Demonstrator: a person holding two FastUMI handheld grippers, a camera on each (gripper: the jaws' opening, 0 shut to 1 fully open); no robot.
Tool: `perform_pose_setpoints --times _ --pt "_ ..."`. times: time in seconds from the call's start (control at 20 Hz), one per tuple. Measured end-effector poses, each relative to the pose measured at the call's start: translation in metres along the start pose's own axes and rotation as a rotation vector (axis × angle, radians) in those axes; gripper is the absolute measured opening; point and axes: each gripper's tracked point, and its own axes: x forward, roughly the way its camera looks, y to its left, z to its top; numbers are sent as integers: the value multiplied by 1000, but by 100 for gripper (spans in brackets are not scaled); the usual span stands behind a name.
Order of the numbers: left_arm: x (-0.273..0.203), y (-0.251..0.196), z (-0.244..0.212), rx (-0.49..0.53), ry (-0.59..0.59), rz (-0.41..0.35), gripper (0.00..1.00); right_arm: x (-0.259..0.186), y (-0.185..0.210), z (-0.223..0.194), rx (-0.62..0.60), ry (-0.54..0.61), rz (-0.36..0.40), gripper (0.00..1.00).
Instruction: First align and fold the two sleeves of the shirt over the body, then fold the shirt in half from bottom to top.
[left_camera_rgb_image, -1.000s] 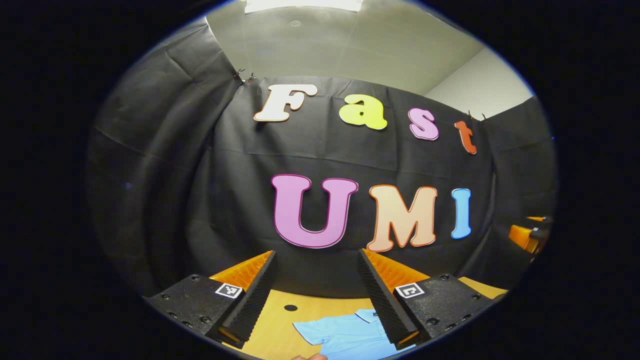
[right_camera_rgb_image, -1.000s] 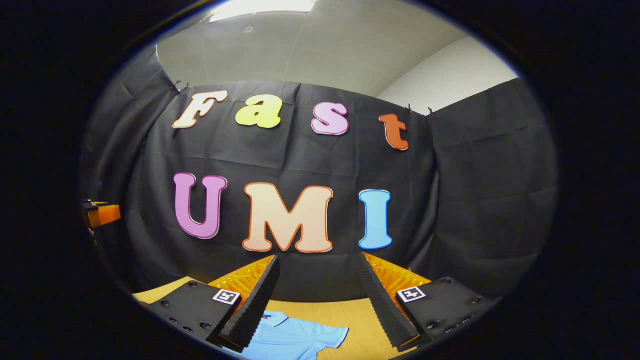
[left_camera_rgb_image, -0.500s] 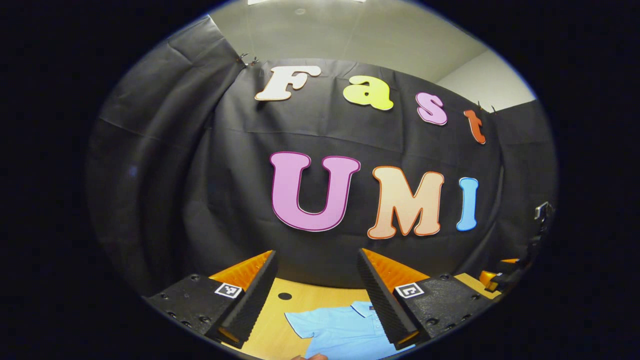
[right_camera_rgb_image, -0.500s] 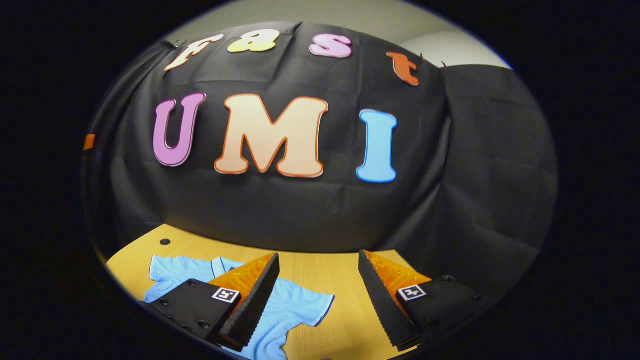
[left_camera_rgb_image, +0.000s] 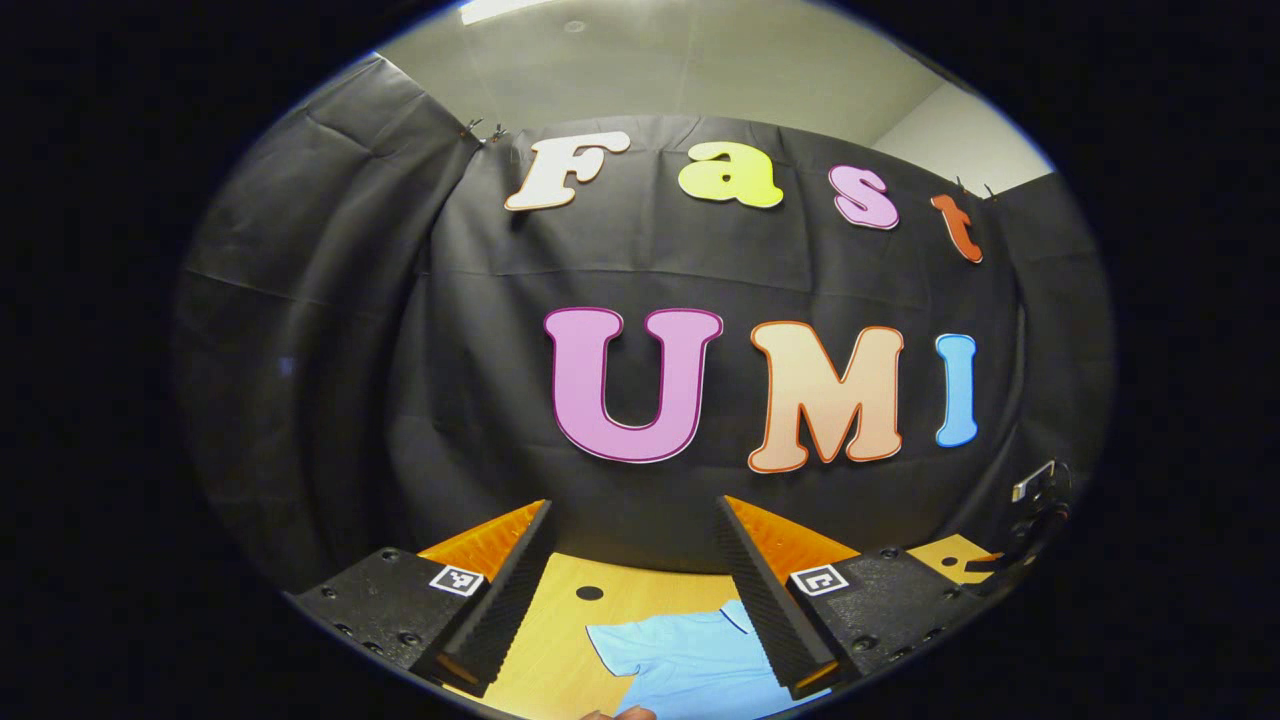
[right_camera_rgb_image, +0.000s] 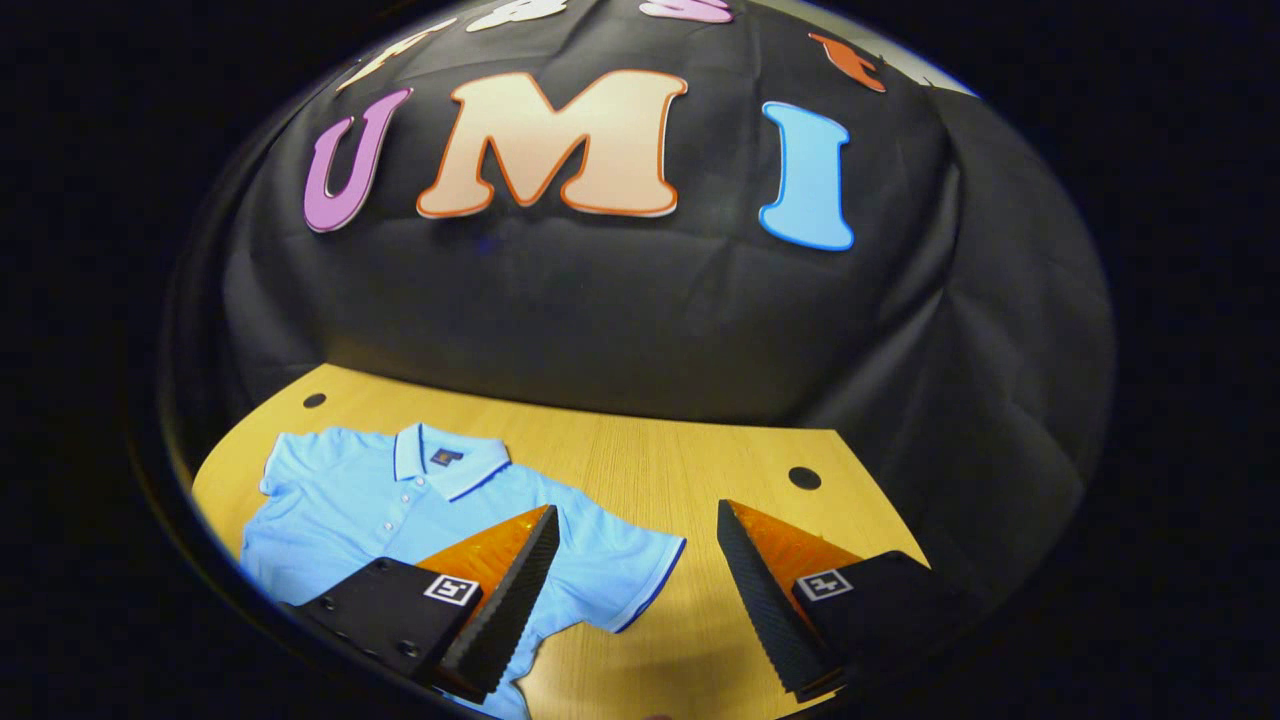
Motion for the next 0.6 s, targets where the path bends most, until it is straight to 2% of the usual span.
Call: perform_pose_setpoints --times 0.4,0.6 --pt "6 -6 -14 22 42 35 95 50 8 -82 12 257 34 99" --pt "8 -6 -18 26 50 52 93 58 14 -121 79 412 74 100"
